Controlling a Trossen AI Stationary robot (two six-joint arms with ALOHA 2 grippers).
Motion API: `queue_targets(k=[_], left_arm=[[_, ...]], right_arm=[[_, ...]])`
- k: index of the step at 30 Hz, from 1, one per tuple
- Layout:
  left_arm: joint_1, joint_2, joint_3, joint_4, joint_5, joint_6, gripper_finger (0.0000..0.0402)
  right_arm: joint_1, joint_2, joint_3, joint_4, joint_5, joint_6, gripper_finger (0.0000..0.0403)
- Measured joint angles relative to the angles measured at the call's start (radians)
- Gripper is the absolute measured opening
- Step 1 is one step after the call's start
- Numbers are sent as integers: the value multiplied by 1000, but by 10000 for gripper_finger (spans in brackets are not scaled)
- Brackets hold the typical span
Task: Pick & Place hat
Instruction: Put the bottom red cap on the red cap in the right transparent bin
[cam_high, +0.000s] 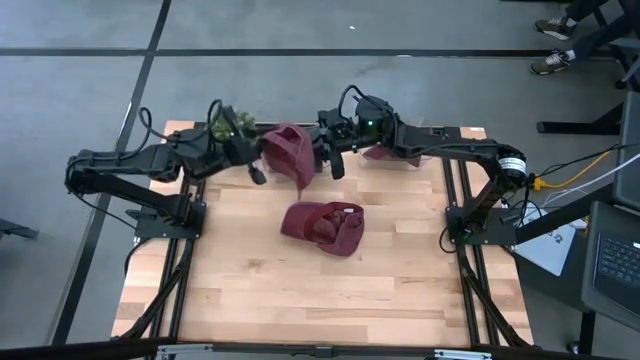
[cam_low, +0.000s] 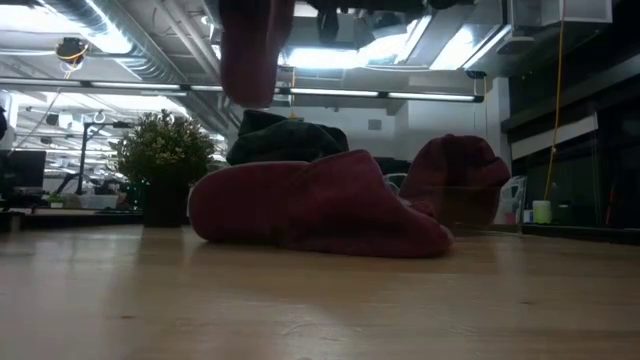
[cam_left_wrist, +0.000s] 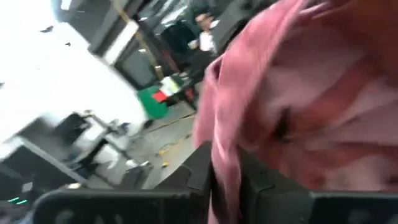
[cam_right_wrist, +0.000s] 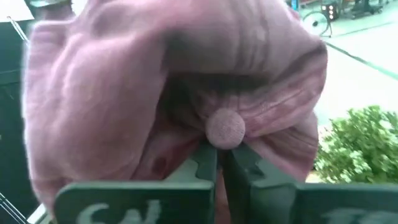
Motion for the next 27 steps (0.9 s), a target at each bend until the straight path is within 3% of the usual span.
queue_targets(k=[10,15,22,27], left_arm=[[-1,-60,-1,-47,69,-137,136],[-1,-79,-1,-164,122,-265,180],[-1,-100,-1,-303,259,-458,206],[-1,-106,-1,-225,273,-446,205]], right_arm=[[-16,0,0,-125,63,-65,11],[-34,-12,0,-239,152,-120,11],[-37,-69,0,-450,312,-260,11],[-37,-111,0,-522,359,-297,11]])
